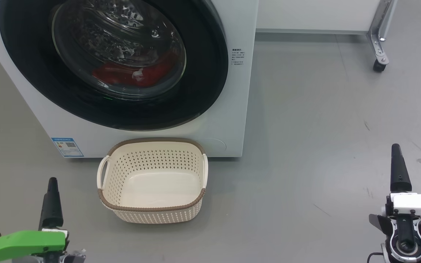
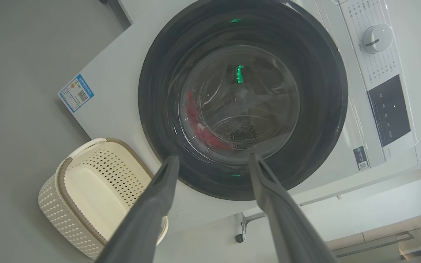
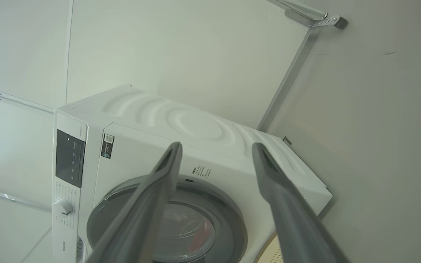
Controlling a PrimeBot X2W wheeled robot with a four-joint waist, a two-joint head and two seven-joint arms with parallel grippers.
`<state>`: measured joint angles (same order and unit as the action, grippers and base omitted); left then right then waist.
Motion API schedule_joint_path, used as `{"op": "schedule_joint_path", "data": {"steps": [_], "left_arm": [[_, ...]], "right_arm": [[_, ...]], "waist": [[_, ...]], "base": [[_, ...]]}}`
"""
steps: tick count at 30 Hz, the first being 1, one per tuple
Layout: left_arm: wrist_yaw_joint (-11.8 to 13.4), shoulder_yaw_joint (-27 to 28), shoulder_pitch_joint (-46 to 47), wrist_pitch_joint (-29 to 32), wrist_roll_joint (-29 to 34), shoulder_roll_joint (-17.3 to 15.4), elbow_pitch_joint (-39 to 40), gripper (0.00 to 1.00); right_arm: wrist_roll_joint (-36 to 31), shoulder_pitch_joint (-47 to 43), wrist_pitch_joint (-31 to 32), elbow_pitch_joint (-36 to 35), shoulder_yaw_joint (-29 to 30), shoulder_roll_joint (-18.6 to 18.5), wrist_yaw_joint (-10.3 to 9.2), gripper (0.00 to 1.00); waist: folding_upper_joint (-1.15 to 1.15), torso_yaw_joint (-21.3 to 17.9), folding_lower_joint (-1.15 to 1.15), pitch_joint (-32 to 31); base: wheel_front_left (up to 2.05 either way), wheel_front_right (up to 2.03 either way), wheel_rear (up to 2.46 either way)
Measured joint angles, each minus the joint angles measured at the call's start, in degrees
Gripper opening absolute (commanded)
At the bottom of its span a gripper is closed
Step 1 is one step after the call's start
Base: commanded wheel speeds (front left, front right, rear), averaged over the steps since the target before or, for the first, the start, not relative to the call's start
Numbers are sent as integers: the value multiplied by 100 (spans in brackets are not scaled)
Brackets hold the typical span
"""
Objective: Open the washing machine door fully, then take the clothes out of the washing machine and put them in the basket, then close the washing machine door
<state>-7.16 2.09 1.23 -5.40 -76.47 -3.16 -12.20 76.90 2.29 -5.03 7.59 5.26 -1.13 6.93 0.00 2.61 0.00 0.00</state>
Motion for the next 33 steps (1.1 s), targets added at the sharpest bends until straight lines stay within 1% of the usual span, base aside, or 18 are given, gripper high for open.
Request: {"op": "schedule_joint_path", "data": {"steps": [3,6,7,8,9,12,16,20,28,33], "left_arm": [[0,35,2,-49,203,11,60,100],[0,75,14,-108,547,4,141,100],[0,23,18,-133,783,5,180,100],[0,-14,23,-163,825,7,202,100],[0,-46,25,-182,880,9,219,100],[-1,-94,25,-234,1065,21,246,100],[-1,-122,25,-323,1283,27,277,100],[-1,-204,25,-387,1835,15,285,100],[-1,-372,25,-538,2682,-23,333,100],[-1,-450,25,-638,3466,-138,388,100]], "right_arm": [[-198,0,-70,-11,26,-18,0,100],[-321,0,-103,-51,-18,-26,0,100],[-378,1,-149,-79,-33,-32,-3,100],[-388,1,-187,-79,-48,-33,-53,100],[-393,1,-192,-78,-55,-32,-63,100],[-609,0,-252,-87,-111,-41,-153,100],[-920,1,-343,-143,-222,-41,-178,100],[-1332,1,-412,-186,-326,-48,-213,100],[-2072,16,-560,-302,-560,-67,-313,100],[-2572,19,-676,-368,-664,-74,-411,100]], "waist": [[0,20,0,-11],[0,41,0,-19],[0,54,0,-21],[0,59,0,-22],[0,64,0,-23],[0,76,0,-24],[0,87,0,-24],[0,91,0,-25],[0,101,0,-40],[0,118,0,-46]], "base": [[0,0,0],[0,0,0],[0,0,0],[0,0,0],[0,0,0],[0,0,0],[0,0,0],[0,0,0],[0,0,0],[0,0,0]]}}
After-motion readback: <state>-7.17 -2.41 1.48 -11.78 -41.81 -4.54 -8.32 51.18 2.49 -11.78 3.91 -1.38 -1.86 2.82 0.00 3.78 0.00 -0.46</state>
